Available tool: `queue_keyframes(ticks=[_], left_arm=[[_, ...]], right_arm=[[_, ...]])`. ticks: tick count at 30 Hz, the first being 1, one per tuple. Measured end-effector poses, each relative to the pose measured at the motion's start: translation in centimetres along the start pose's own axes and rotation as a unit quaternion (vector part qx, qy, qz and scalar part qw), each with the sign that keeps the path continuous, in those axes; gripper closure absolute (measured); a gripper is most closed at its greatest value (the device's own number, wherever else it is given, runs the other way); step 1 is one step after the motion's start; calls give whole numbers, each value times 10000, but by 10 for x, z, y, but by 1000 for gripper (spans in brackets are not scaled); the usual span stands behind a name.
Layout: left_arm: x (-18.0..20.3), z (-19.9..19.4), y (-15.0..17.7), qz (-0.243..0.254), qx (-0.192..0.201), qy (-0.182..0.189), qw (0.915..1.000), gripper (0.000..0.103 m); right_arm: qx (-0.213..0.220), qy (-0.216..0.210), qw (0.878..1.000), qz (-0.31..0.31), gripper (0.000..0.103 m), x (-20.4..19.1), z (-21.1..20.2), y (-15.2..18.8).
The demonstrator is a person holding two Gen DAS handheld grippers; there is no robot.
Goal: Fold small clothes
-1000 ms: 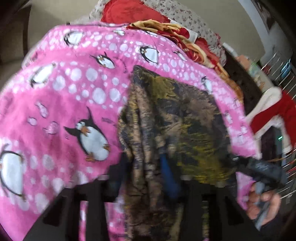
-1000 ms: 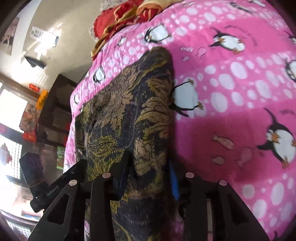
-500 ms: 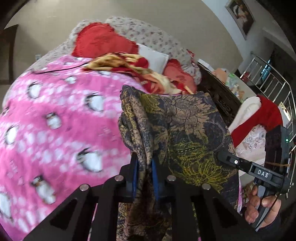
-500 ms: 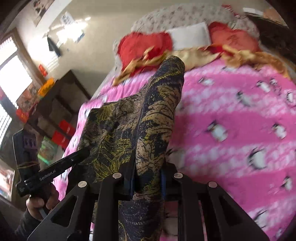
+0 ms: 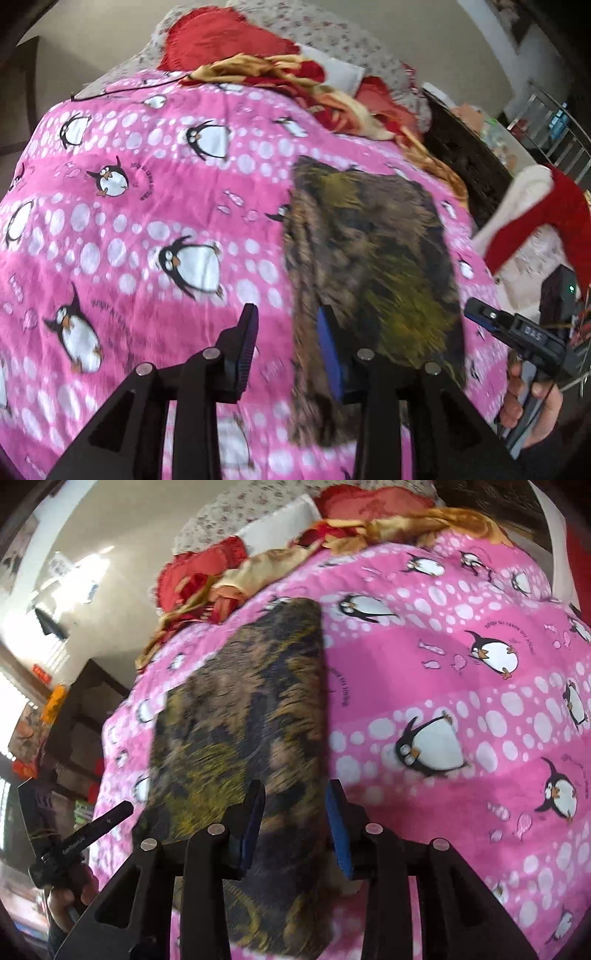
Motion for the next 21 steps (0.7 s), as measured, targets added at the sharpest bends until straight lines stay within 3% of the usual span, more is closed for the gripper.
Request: queue_keyframes(ticks=[2, 5, 6, 7, 9, 14, 16, 18, 21], left_arm=[[9, -4, 13, 116, -62, 193, 9997, 68], [19, 8, 29, 191, -354, 150, 9991, 72], [18, 12, 32, 160, -441, 132, 9988, 77], [17, 18, 34, 104, -558, 90, 9983, 90], [15, 20, 32, -63, -618, 170, 9979, 98], [21, -11, 28, -224, -256, 371, 9987, 99], [16, -1, 35, -291, -350, 209, 9987, 99], [3, 30, 46, -428, -818, -68, 9957, 97], [5, 23, 47, -413, -668, -72, 9969, 91]], right_arm=[[41, -17, 10000, -30, 85, -6, -9, 13], [98, -153, 9998, -30, 85, -15, -19, 30], [87, -194, 9998, -30, 85, -17, -23, 37], [71, -236, 9997, -35, 85, -21, -21, 39], [42, -256, 9997, -51, 85, -24, -24, 49], [-75, -298, 9994, -157, 85, -35, -23, 59], [-56, -337, 9993, -173, 85, -37, -27, 62], [-89, -373, 9991, -174, 85, -39, -25, 63], [-249, -409, 9987, -181, 81, -40, -18, 62]])
Point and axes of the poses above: each gripper's, at about its wrist camera, not at the fingertips, and z roughly the way its jaws point, x to its right, y to its underside, the point moved 1 cm from there along z, roughly the way its jaws point, and after that the axes turned 3 degrees about -x, right-handed, at the moved point
